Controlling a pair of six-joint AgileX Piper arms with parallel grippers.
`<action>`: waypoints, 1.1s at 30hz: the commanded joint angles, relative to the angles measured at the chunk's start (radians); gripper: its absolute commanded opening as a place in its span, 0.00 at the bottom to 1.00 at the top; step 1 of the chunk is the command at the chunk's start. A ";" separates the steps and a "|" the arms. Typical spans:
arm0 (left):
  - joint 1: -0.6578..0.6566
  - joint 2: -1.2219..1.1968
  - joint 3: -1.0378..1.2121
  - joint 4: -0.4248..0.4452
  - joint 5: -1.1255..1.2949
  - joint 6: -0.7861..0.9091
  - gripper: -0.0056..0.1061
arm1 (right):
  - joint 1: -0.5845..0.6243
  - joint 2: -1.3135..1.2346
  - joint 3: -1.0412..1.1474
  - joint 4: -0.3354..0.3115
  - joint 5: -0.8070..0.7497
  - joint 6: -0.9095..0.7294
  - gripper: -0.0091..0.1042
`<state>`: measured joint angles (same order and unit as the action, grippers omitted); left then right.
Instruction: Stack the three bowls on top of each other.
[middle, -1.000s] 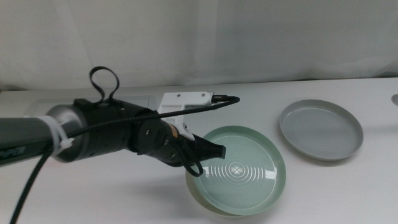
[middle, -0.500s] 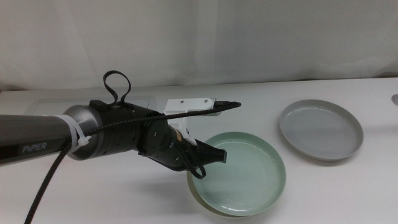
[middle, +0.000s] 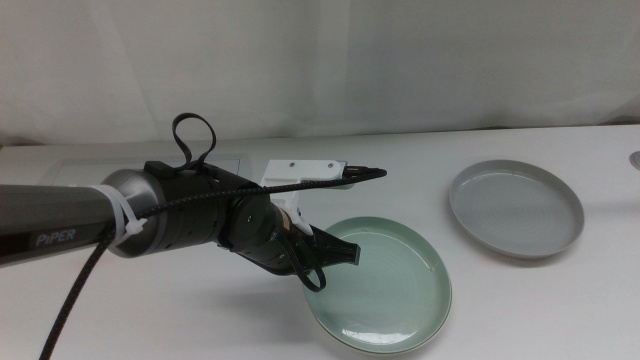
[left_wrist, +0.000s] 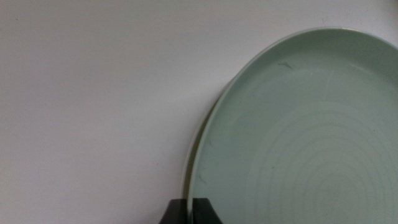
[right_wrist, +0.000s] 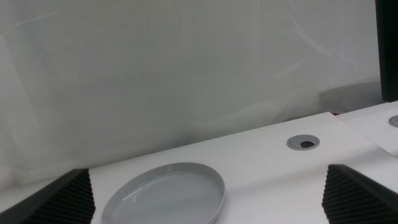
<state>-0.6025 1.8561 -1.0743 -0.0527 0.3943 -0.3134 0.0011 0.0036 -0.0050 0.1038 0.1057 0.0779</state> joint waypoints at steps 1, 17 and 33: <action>0.001 0.003 -0.002 0.003 0.002 -0.006 0.04 | 0.002 -0.032 0.041 -0.006 -0.011 -0.004 0.99; 0.012 -0.103 -0.160 0.128 0.094 0.026 0.87 | 0.002 -0.032 0.041 -0.006 -0.015 -0.004 0.99; 0.341 -0.390 -0.165 0.305 0.182 0.006 0.87 | 0.002 -0.032 0.041 -0.006 -0.015 -0.004 0.99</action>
<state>-0.2788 1.4817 -1.2356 0.2303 0.5581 -0.2974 0.0011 0.0036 -0.0050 0.1038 0.1057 0.0795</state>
